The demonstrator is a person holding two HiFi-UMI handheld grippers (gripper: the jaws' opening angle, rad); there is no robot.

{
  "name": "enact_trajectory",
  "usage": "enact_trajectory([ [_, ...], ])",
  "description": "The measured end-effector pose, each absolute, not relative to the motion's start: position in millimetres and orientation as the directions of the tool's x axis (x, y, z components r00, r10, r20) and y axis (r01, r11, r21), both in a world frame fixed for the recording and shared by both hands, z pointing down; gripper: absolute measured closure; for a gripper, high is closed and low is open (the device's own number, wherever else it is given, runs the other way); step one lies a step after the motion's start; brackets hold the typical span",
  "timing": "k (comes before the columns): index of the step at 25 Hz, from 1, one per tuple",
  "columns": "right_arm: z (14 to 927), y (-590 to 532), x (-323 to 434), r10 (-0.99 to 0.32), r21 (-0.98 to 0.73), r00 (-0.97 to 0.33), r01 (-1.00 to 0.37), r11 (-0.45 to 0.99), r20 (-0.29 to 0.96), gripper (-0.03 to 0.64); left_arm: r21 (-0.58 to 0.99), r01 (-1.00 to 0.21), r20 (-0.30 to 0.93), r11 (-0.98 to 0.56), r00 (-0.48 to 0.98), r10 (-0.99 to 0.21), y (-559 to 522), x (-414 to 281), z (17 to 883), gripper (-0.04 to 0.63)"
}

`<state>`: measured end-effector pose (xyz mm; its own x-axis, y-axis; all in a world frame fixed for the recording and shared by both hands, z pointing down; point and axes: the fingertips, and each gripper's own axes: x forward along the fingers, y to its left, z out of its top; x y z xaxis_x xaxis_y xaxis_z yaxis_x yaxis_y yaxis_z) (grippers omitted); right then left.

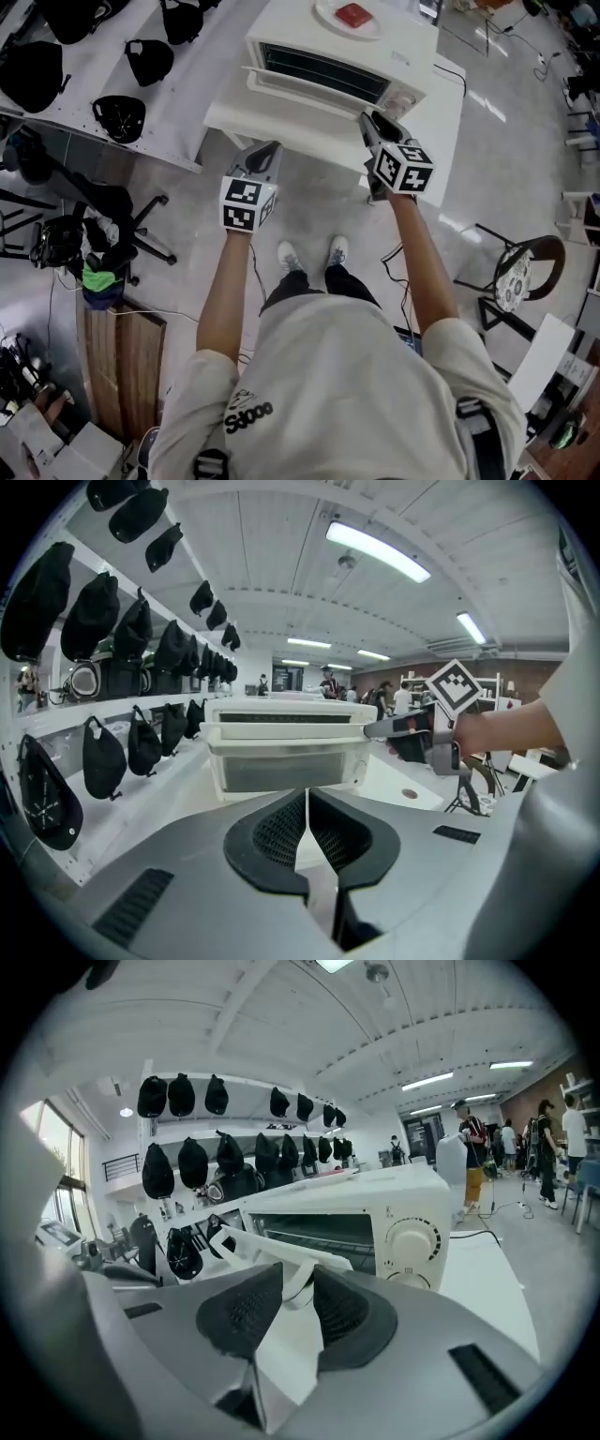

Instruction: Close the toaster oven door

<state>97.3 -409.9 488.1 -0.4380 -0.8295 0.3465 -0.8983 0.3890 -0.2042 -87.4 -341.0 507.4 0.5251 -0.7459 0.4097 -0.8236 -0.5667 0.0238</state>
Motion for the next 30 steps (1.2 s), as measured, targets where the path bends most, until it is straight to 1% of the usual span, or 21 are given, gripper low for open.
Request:
enact_trajectory([
  [8,466,-454,115,-0.841,-0.222,-0.388,-0.919,0.325,0.377,0.526,0.012,-0.811,0.404,-0.586,0.539,-0.738,-354,-79,498,0.569],
  [16,462,-474,124,-0.857,-0.240,-0.365,-0.926,0.292,0.365,0.532,0.013,-0.817,0.422,-0.576,0.526,-0.738,-349,-83,504,0.569],
  [23,460,-474,123,-0.857,-0.231,-0.370,-0.925,0.302,0.360,0.531,0.019,-0.819,0.426,-0.573,0.525,-0.736,-341,-81,507,0.569],
  [27,457,-470,123,-0.856,-0.194,-0.382,-0.923,0.333,0.348,0.531,0.008,-0.820,0.422,-0.572,0.522,-0.742,-338,-81,503,0.569],
  [30,446,-463,127,-0.858,-0.198,-0.396,-0.917,0.348,0.327,0.529,-0.007,-0.826,0.408,-0.563,0.512,-0.756,-339,-86,493,0.569],
])
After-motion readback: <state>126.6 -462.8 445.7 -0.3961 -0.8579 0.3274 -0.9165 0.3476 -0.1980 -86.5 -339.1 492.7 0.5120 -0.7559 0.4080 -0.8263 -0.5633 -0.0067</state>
